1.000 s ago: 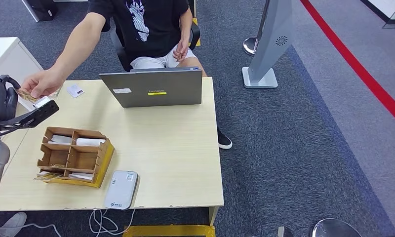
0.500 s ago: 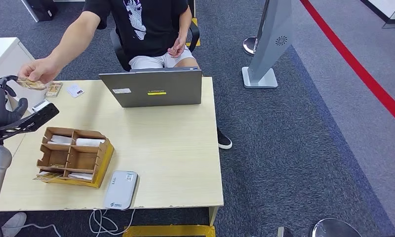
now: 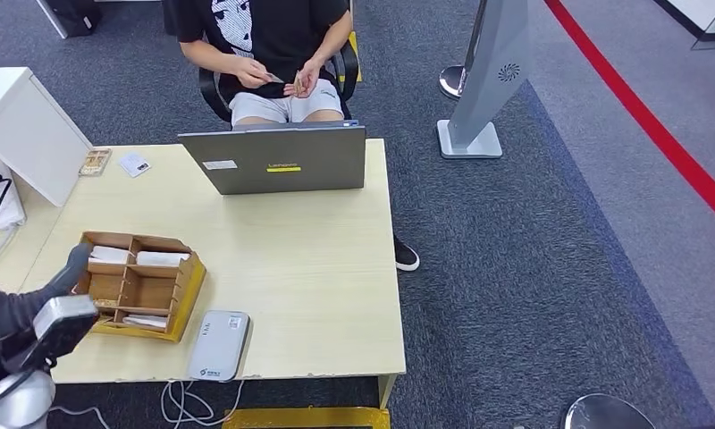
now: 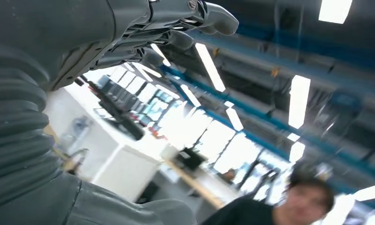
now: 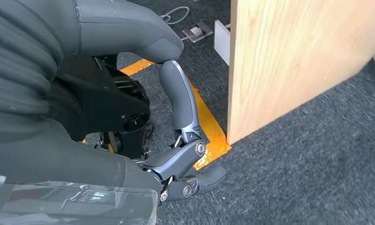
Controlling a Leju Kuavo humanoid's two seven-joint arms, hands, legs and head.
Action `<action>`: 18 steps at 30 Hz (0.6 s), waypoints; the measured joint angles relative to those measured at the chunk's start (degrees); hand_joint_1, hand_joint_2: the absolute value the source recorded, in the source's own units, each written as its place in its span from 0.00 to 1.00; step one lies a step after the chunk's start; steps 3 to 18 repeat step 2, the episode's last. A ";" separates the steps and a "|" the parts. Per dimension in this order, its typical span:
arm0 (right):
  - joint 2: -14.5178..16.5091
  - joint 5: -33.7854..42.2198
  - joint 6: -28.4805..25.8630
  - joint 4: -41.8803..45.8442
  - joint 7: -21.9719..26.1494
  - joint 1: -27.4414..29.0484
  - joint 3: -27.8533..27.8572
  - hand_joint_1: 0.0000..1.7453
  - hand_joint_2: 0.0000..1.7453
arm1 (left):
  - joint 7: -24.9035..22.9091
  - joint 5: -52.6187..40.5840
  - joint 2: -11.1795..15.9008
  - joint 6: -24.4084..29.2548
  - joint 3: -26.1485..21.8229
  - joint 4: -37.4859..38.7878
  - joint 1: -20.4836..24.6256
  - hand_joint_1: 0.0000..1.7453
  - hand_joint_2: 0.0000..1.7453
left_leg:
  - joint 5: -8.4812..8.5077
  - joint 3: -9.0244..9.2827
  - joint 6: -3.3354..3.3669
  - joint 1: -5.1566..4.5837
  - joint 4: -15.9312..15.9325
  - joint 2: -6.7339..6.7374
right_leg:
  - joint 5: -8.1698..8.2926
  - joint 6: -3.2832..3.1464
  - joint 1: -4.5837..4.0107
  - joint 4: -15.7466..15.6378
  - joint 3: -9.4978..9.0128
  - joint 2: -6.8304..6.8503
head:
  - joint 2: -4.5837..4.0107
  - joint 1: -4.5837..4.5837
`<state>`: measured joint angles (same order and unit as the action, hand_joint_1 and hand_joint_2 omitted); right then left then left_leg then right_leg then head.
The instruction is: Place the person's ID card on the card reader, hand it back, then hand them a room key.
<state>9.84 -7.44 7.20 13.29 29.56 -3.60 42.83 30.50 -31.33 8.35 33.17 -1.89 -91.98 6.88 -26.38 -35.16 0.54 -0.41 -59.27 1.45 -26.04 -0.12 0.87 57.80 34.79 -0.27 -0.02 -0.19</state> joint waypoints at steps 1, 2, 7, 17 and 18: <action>0.00 0.01 0.02 0.00 0.08 0.14 0.27 0.00 1.00 | 1.32 0.79 -1.25 0.55 -0.09 -2.92 -1.98 0.00 1.00 | -0.03 0.00 0.03 0.00 0.00 -0.02 | -0.05 0.05 0.01 0.00 -0.01 0.02 | 0.00 -0.01; 0.00 0.01 0.02 0.00 0.11 0.21 0.43 0.00 1.00 | 1.90 1.05 -1.81 0.82 -0.12 -4.34 -2.90 0.00 1.00 | -0.05 0.00 0.05 -0.01 0.00 -0.03 | -0.08 0.07 0.01 -0.01 -0.02 0.03 | 0.00 -0.02; 0.00 0.01 0.02 0.00 0.11 0.21 0.43 0.00 1.00 | 1.90 1.05 -1.81 0.82 -0.12 -4.34 -2.90 0.00 1.00 | -0.05 0.00 0.05 -0.01 0.00 -0.03 | -0.08 0.07 0.01 -0.01 -0.02 0.03 | 0.00 -0.02; 0.00 0.01 0.02 0.00 0.11 0.21 0.43 0.00 1.00 | 1.90 1.05 -1.81 0.82 -0.12 -4.34 -2.90 0.00 1.00 | -0.05 0.00 0.05 -0.01 0.00 -0.03 | -0.08 0.07 0.01 -0.01 -0.02 0.03 | 0.00 -0.02; 0.00 0.01 0.02 0.00 0.11 0.21 0.43 0.00 1.00 | 1.90 1.05 -1.81 0.82 -0.12 -4.34 -2.90 0.00 1.00 | -0.05 0.00 0.05 -0.01 0.00 -0.03 | -0.08 0.07 0.01 -0.01 -0.02 0.03 | 0.00 -0.02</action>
